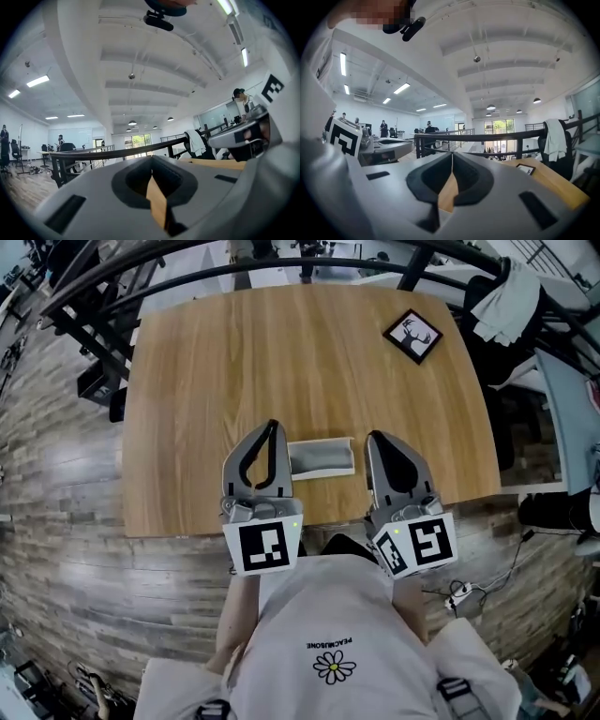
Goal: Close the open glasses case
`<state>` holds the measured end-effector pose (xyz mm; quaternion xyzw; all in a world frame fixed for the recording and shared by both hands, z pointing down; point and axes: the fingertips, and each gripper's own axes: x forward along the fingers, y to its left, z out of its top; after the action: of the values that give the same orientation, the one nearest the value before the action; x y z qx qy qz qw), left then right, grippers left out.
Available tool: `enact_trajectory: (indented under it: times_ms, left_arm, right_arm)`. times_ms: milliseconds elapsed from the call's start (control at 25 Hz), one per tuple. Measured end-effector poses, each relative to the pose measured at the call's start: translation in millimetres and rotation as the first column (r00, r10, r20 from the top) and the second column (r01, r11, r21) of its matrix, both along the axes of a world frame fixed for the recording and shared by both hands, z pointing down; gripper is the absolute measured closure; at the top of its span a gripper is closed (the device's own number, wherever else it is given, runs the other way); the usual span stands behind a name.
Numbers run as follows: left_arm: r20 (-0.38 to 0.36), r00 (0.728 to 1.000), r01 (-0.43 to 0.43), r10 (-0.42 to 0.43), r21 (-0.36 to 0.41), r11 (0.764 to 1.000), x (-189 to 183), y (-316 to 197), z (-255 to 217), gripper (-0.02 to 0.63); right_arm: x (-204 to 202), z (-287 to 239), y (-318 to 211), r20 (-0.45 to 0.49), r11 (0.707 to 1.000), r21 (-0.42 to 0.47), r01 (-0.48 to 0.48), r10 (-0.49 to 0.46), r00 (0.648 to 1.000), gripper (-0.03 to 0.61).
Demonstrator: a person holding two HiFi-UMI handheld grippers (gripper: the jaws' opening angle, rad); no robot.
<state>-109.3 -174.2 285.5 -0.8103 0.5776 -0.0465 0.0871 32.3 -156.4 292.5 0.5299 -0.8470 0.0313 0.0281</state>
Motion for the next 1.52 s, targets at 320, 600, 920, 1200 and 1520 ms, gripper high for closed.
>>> enact_trajectory:
  times_ms: [320,600,920,1200,1520]
  left_arm:
    - [-0.086,0.994,0.065,-0.070,-0.061,0.996,-21.7,-23.5,6.1,0.597]
    - [-0.133,0.986,0.087,-0.099,-0.090,0.992,-12.4,-28.0,15.7,0.597]
    - [-0.124,0.987,0.090,-0.099,-0.076,0.993,-6.0,-31.6,10.3,0.597]
    - [-0.123,0.986,0.104,-0.111,-0.067,0.992,-9.7,-32.9,9.4,0.597]
    - [-0.123,0.987,0.094,-0.102,-0.064,0.993,-8.3,-31.7,11.7,0.597]
  right_arm:
    - [-5.6,16.6,-30.6,0.009,0.998,-0.056,0.002,-0.001,1.000,0.569]
    - [1.5,17.3,-41.7,0.046,0.998,-0.053,0.023,-0.021,0.999,0.569]
    - [5.5,17.4,-39.3,0.034,0.998,-0.051,0.048,-0.046,0.998,0.569]
    - [0.2,20.6,-42.5,0.038,0.993,-0.065,0.094,-0.092,0.995,0.531]
    - [-27.2,44.2,-48.5,-0.026,0.968,-0.133,0.212,-0.217,0.976,0.380]
